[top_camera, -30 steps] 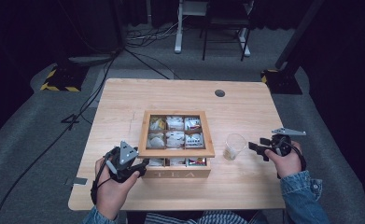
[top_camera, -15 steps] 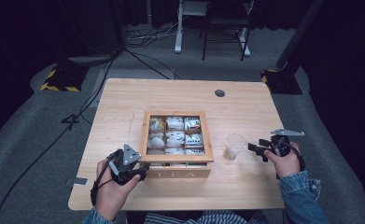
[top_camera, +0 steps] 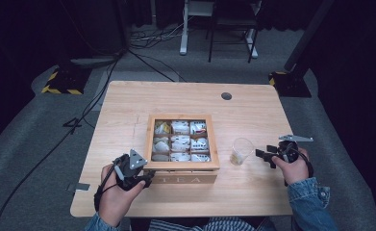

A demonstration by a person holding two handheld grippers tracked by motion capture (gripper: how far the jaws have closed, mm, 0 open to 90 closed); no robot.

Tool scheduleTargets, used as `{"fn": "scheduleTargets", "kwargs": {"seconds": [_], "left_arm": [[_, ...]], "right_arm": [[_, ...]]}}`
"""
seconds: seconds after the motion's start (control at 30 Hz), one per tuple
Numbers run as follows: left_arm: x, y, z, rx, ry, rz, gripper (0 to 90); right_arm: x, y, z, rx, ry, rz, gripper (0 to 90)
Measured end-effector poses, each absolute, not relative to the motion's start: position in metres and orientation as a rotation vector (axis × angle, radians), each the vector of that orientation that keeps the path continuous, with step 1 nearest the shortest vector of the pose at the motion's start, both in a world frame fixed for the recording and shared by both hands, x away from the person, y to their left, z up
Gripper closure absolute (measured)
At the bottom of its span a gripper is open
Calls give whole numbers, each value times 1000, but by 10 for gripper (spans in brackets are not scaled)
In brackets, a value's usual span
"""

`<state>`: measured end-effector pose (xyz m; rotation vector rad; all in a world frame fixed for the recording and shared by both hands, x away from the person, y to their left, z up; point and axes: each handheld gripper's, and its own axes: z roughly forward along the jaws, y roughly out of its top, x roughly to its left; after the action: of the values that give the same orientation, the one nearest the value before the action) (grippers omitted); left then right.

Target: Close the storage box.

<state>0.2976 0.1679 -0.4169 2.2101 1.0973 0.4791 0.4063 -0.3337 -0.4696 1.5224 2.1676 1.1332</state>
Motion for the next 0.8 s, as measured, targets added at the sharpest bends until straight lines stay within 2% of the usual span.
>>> {"fn": "scheduleTargets", "kwargs": {"seconds": [0.5,0.8], "left_arm": [[302,167,-419,2244,1097,429,461],[304,167,-421,2293,1125,347,385]], "right_arm": [[405,-338,-477,1547,2165,1114,348],[403,-340,-479,1560,2163,1107,347]]}}
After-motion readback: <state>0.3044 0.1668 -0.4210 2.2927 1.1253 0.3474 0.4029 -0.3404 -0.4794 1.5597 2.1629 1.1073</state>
